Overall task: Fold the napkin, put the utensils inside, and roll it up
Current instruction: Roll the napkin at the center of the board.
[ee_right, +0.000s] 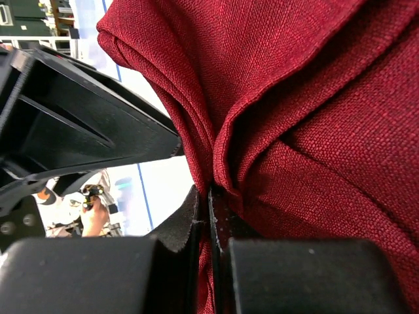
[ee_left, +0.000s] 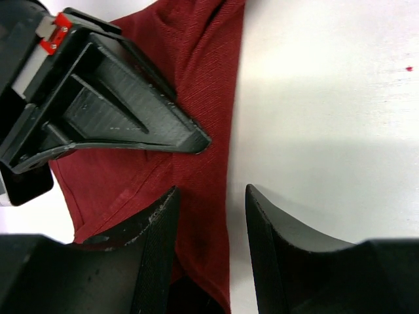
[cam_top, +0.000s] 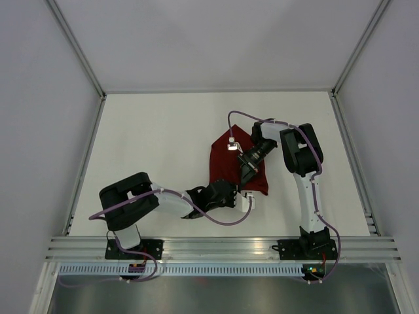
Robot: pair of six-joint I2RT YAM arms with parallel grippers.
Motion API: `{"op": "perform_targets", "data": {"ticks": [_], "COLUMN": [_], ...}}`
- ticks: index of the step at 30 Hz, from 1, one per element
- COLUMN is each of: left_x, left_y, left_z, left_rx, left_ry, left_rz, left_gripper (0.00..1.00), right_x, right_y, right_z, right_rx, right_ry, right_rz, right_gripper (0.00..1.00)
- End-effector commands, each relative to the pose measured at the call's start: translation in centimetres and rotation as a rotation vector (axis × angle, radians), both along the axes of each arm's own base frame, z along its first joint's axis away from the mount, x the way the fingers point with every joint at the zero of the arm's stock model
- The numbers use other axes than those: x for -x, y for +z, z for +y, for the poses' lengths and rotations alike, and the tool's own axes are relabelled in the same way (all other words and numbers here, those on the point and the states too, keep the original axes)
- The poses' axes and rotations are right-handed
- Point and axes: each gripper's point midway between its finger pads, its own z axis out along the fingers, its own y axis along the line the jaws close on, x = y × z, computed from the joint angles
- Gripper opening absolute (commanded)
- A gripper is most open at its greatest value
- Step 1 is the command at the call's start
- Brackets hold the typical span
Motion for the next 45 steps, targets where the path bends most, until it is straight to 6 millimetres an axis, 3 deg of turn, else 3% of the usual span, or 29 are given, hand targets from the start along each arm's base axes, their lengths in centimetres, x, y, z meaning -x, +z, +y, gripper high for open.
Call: {"op": "perform_targets", "data": {"ticks": [1,8,17,27,31,35,37,40,45], "left_x": [0.3,-0.1,0.0,1.2,1.6,2.1,2.4,2.6,3.0], "left_y": [-0.1,-0.9,-3.0,-4.6,-4.5,-4.9,-4.9,-4.7,-5.0], "left_z": [-1.2,-2.0,-1.6,-1.1,-1.3,-1.1,-1.1,-1.2,-1.0], "left_rx": [-0.016,-0.043,-0.106,-0.167,-0.167,-0.183,-0.184,-0.166,-0.152], "left_ry": [-0.048,-0.066,-0.080,-0.101,-0.102,-0.098,-0.096,-0.094,-0.084], "left_rz": [-0.021,-0.029,0.052,0.182,0.246,0.319,0.356,0.398,0.481], "left_gripper": [0.50,0.49,0.43,0.03,0.02,0.02,0.02,0.02,0.02], "right_x": [-1.5,-1.5,-1.3,-1.5,-1.5,-2.1,-3.1,-4.9,-8.6], "right_y": [-5.1,-5.4,-5.3,-4.9,-4.5,-3.6,-2.9,-1.4,1.0], "right_z": [-2.0,-2.2,-2.3,-2.3,-2.2,-2.0,-1.9,-1.9,-2.5], "right_rx": [0.066,0.066,0.062,0.050,0.049,0.054,0.057,0.071,0.113], "right_ry": [0.100,0.093,0.097,0.088,0.085,0.066,0.047,-0.011,-0.170], "right_rz": [-0.143,-0.128,-0.111,-0.099,-0.099,-0.120,-0.170,-0.255,-0.382], "right_gripper": [0.01,0.01,0.01,0.00,0.01,0.16,0.31,0.46,0.54]}}
